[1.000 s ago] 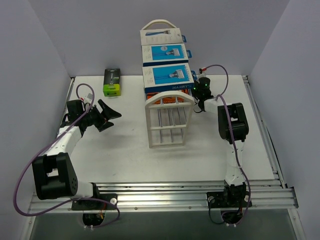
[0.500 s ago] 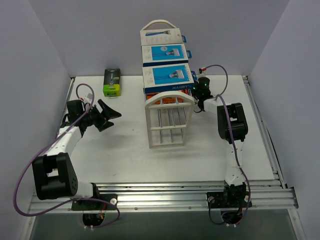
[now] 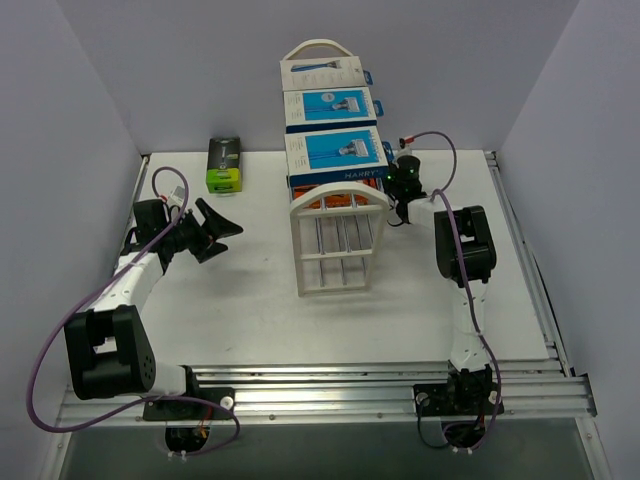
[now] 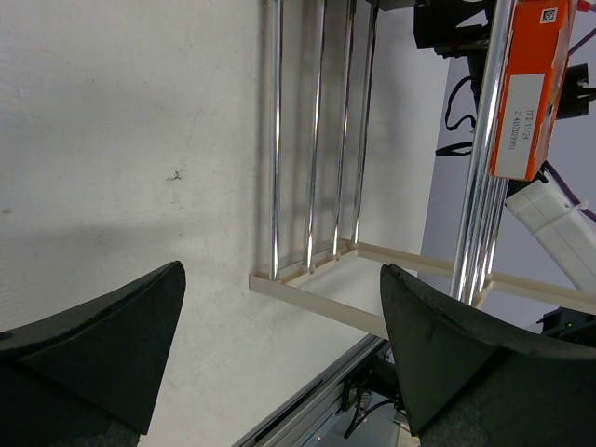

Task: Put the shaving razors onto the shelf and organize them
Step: Place the shaving razor onto shelf

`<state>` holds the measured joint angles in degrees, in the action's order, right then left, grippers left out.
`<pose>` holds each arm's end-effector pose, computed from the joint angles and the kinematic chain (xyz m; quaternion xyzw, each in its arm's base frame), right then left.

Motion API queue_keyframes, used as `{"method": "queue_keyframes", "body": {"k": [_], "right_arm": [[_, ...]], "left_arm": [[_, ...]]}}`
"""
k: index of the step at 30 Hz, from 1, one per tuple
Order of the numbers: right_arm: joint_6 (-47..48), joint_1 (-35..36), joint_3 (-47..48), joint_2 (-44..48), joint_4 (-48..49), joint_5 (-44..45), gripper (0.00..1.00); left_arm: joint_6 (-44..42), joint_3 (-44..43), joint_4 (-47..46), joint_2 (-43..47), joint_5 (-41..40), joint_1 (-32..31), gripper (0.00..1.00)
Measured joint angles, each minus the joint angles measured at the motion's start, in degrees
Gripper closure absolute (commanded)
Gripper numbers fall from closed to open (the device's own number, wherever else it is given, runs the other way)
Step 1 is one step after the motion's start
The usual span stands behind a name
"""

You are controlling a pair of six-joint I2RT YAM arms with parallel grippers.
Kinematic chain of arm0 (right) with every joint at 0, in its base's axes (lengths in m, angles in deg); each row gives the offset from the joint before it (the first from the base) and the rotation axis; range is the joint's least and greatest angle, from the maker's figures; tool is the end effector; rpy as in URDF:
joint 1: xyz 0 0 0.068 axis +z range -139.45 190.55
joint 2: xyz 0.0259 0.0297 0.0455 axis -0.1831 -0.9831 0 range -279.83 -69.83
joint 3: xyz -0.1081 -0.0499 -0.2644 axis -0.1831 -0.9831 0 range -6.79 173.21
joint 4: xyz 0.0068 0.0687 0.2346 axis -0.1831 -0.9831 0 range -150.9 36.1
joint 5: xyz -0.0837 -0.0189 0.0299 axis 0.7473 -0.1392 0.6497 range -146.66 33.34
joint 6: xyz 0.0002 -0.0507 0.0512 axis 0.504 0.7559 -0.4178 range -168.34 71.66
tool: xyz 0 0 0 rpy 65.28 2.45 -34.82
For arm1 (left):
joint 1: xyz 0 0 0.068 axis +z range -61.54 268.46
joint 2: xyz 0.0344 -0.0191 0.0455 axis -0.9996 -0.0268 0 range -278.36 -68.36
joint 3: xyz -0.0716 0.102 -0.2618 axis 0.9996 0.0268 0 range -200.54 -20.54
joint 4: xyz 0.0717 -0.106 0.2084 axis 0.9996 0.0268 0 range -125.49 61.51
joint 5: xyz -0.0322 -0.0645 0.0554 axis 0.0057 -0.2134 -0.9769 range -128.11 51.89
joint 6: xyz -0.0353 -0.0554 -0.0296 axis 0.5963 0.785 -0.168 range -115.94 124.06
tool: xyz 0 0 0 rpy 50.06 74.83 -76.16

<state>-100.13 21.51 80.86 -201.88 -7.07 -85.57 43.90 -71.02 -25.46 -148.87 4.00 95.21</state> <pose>0.5235 0.1307 0.2122 0.0648 0.6908 0.5114 0.5070 0.2931 -0.0056 0.2537 -0.1952 0.8371 -0.4243 0.2849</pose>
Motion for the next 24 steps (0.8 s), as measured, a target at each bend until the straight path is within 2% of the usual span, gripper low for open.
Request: {"method": "queue_keyframes", "body": {"k": [6, 16, 24], "right_arm": [[-5.22, -2.4, -6.25, 0.04, 6.45, -0.66, 0.11], [-9.97, -11.58, -19.3, 3.82, 12.74, -2.34, 0.1], [-10.58, -14.32, -30.08, 10.62, 17.81, -5.16, 0.08]], "left_arm": [[-0.04, 0.0, 0.02, 0.0, -0.02, 0.0, 0.06], [-1.49, -0.02, 0.74, 0.02, -0.76, 0.17, 0.06], [-6.05, -2.95, 7.98, 0.02, -8.98, 1.2, 0.06]]}}
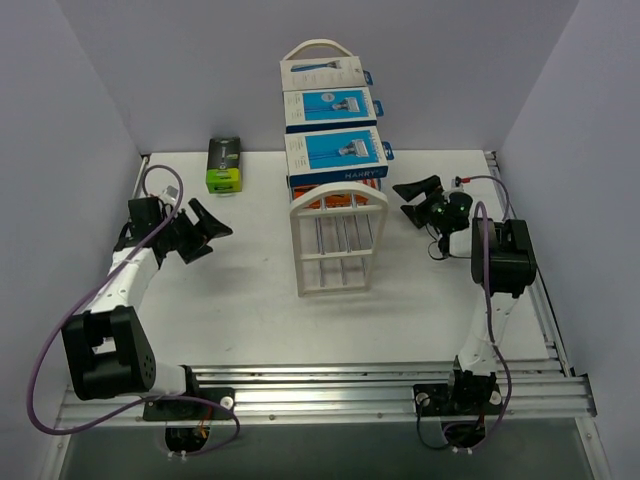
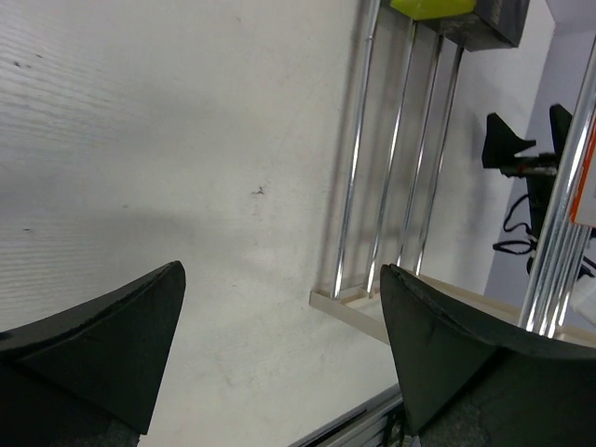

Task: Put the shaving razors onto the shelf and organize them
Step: Place the shaving razor onto shelf, then grab a shaving razor with the left arm

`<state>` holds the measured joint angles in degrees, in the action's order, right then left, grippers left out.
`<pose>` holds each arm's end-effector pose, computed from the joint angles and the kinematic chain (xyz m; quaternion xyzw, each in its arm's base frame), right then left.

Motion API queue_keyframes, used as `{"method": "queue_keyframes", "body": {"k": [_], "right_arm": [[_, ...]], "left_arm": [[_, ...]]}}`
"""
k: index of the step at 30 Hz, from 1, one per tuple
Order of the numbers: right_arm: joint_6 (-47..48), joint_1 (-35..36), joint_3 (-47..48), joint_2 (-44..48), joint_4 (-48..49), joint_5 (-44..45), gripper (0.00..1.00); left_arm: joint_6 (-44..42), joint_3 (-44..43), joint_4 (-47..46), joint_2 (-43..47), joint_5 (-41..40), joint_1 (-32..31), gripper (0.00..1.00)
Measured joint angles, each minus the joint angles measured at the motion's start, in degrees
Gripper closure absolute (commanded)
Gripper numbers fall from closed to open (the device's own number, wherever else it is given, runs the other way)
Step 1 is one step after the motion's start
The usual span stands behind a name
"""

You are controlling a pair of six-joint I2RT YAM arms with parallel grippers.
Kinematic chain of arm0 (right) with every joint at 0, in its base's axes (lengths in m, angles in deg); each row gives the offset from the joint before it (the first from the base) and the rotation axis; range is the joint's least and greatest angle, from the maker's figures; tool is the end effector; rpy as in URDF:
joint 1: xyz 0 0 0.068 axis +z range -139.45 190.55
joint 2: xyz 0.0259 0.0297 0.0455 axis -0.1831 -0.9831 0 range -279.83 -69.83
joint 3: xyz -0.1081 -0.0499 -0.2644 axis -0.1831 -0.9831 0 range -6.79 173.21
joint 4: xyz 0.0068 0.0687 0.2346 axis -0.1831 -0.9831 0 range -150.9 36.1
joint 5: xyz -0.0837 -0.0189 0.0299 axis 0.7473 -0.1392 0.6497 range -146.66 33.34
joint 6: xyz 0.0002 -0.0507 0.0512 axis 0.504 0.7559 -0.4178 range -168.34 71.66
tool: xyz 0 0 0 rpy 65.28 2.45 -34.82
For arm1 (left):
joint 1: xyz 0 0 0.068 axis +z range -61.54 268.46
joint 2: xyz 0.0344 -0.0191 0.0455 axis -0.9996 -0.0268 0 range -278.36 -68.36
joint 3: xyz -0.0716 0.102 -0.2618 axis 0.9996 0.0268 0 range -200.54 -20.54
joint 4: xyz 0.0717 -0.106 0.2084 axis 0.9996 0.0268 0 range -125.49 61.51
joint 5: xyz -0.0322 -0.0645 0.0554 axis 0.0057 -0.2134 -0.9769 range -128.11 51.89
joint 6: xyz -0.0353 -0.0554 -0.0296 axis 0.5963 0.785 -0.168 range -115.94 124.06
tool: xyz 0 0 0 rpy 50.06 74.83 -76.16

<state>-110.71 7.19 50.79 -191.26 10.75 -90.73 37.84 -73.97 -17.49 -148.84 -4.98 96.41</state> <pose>0.4453 0.0073 0.1784 0.1890 0.6771 0.5143 0.4912 0.2920 0.0078 0.2539 -0.2136 0.8665 -0.3386 0.2982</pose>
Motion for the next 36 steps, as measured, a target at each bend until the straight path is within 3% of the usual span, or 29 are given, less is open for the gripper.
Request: {"method": "queue_keyframes", "body": {"k": [6, 11, 17, 20, 31, 36], "right_arm": [[0.68, -0.87, -7.56, 1.99, 3.28, -2.01, 0.06], [-2.03, -2.86, -12.61, 1.99, 10.14, -4.61, 0.0], [-15.06, -6.51, -14.16, -4.07, 22.67, -10.43, 0.0], [-22.38, -7.91, -13.57, -7.5, 28.35, -12.46, 0.0], [-24.2, -8.35, -13.7, -8.11, 31.93, -12.76, 0.0], [-24.17, -8.5, -13.73, -8.09, 31.93, -12.76, 0.0]], "left_arm": [[0.0, -5.29, 3.04, -1.29, -5.81, 0.59, 0.06], [5.14, -8.41, 0.31, -7.85, -5.9, 2.91, 0.03], [14.49, -11.26, -7.43, -19.96, -4.94, 3.37, 0.23], [18.05, -13.16, -12.33, -25.07, -4.79, 3.08, 0.27], [24.28, -29.22, -18.34, -40.33, -5.99, -0.15, 0.3], [25.53, -34.03, -18.64, -45.24, -6.58, -0.63, 0.4]]}}
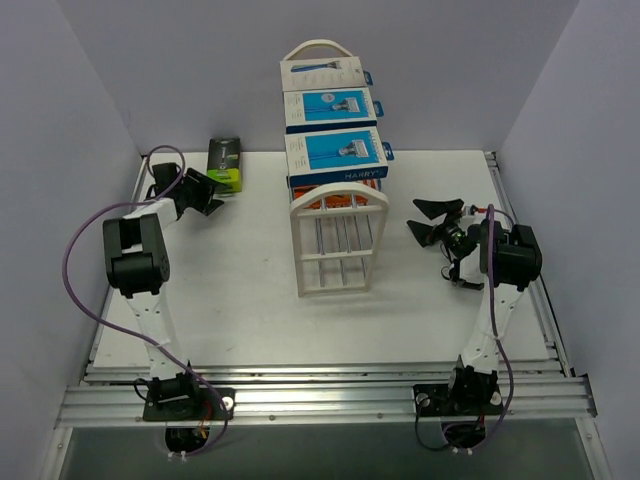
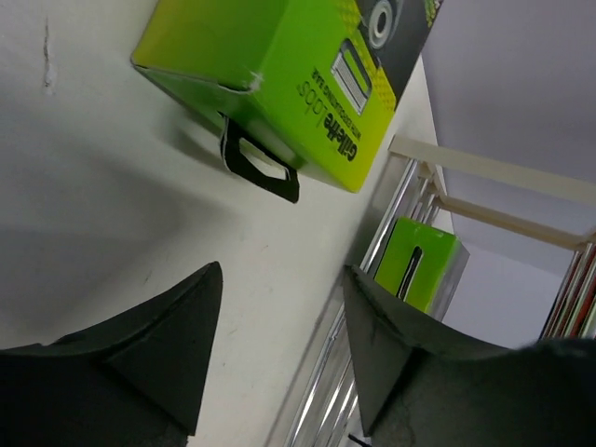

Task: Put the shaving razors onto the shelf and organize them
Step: Grab a shaving razor with the left arm

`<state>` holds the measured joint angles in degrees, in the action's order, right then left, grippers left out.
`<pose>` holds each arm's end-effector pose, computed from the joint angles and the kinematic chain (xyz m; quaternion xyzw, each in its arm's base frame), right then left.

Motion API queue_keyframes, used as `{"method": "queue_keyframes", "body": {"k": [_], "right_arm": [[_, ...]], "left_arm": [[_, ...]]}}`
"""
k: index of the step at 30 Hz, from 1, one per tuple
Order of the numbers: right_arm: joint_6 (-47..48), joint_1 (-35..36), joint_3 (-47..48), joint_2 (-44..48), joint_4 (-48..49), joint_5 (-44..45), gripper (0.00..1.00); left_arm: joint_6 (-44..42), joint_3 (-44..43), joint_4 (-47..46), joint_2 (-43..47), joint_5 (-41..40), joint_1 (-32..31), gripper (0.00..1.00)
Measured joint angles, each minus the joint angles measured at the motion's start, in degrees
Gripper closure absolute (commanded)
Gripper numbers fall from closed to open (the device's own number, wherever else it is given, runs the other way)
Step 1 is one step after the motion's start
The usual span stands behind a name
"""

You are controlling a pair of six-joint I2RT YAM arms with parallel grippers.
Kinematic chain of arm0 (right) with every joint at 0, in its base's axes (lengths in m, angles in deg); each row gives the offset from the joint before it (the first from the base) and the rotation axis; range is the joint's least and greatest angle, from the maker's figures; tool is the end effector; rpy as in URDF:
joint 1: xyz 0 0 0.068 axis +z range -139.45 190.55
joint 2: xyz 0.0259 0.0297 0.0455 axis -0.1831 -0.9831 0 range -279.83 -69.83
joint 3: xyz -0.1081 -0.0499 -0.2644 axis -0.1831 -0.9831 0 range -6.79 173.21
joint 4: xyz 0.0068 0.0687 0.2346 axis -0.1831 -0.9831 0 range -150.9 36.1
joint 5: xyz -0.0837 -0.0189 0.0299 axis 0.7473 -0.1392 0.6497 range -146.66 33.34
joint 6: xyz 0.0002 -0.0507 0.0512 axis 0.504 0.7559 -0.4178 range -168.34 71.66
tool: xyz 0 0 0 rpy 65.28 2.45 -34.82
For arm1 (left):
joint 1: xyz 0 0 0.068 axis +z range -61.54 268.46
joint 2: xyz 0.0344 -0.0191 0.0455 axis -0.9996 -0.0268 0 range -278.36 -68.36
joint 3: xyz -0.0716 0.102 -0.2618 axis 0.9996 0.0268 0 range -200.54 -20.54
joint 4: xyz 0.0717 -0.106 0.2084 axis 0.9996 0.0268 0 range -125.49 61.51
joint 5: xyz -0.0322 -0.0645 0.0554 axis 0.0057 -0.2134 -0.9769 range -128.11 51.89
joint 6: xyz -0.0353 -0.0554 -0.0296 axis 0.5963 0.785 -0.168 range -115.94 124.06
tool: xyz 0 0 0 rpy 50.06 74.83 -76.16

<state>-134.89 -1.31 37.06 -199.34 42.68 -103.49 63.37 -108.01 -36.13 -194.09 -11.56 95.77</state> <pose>0.3895 -0.0374 0.1309 0.2420 0.6137 0.6304 0.4092 0.4999 0.0372 0.1711 -0.3949 0.7856 -0.3734 0.2957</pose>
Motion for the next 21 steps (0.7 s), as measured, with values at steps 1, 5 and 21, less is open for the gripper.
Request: {"method": "queue_keyframes", "body": {"k": [1, 5, 21], "right_arm": [[0.0, 0.0, 0.0, 0.02, 0.0, -0.02, 0.0], [0.02, -0.02, -0.15, 0.09, 0.02, 0.02, 0.0], [0.11, -0.09, -0.39, 0.24, 0.02, 0.09, 0.0]], "left_arm": [[0.15, -0.48, -0.02, -0.74, -0.24, 0.02, 0.43], [0.5, -1.22, 0.0, -2.73, -0.81, 0.0, 0.48], [2.08, -3.72, -5.07, -6.78, -3.28, 0.0, 0.58]]}}
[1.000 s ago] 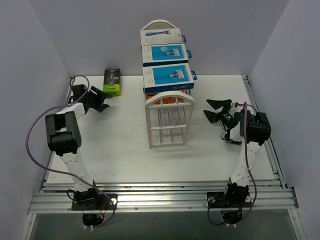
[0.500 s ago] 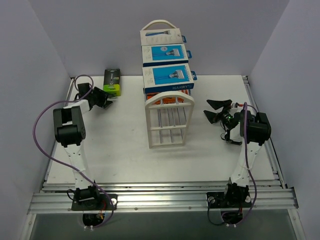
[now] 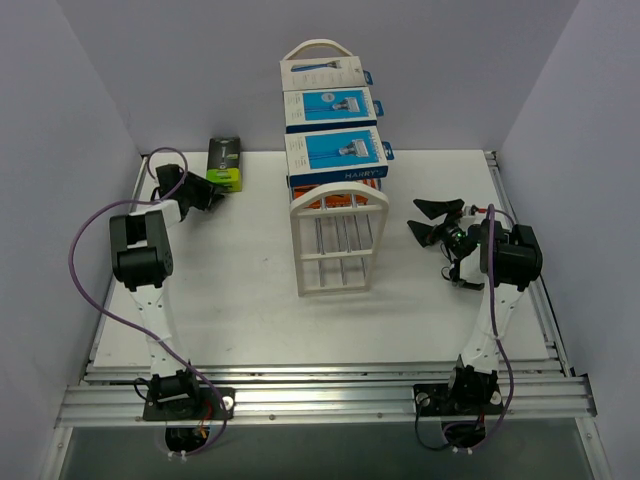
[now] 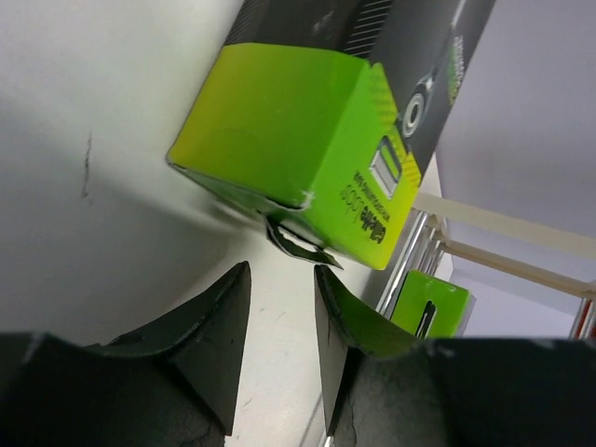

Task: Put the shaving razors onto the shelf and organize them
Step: Grab a shaving razor with the left arm

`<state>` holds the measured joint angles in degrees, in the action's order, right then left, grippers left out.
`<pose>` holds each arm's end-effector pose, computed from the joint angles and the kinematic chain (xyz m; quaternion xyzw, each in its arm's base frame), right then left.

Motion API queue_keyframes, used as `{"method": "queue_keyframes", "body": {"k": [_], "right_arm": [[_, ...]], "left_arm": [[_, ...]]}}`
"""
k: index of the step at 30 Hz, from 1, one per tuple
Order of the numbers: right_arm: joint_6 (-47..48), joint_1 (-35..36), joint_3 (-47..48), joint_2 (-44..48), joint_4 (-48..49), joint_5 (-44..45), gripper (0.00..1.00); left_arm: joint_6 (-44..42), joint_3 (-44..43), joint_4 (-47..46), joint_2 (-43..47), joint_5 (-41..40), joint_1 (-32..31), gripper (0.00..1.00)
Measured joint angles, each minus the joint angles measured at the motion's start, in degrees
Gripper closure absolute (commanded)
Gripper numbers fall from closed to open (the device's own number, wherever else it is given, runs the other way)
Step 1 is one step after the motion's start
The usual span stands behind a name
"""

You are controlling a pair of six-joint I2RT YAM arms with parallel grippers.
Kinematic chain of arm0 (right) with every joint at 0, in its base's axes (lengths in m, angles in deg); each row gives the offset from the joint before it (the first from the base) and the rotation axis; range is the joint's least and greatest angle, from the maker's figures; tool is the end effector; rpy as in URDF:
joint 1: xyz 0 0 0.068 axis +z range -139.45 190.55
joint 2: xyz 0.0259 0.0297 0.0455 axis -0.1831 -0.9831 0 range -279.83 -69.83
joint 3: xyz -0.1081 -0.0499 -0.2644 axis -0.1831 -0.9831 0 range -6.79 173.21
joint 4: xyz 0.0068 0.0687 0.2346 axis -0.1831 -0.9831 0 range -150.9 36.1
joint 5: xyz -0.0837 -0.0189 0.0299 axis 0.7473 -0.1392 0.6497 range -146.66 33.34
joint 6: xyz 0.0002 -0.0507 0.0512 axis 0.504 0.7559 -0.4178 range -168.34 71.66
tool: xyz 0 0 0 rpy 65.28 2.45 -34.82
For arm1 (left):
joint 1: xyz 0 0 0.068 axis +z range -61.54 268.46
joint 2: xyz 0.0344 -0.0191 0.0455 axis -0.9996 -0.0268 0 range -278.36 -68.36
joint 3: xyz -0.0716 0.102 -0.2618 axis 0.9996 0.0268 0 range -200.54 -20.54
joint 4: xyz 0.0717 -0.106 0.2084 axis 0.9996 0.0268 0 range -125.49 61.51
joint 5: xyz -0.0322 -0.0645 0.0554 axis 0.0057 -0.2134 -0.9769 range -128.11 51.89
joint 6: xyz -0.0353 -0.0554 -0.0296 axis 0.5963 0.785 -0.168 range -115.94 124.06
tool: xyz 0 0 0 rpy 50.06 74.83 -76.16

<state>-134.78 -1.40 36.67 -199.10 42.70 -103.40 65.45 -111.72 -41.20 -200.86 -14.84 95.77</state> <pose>0.3881 -0.0378 0.1312 0.2432 0.6138 0.6293 0.4100 0.5237 0.0434 0.1415 -0.4154 0.7713 -0.3632 0.3171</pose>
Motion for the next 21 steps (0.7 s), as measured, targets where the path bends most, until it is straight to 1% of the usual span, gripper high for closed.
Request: {"method": "queue_keyframes", "body": {"k": [12, 18, 21], "right_arm": [[-0.13, 0.0, 0.09, -0.26, 0.35, -0.17, 0.0], [-0.22, -0.02, 0.11, -0.42, 0.55, -0.24, 0.0], [-0.31, -0.02, 0.11, -0.42, 0.72, -0.24, 0.0]], "left_arm": [[2.97, 5.55, -14.34, -0.37, 1.01, 0.04, 0.57], [4.94, 10.47, -22.73, -0.37, 1.05, 0.13, 0.58], [7.23, 12.55, -28.15, -0.55, 1.03, 0.33, 0.59]]}}
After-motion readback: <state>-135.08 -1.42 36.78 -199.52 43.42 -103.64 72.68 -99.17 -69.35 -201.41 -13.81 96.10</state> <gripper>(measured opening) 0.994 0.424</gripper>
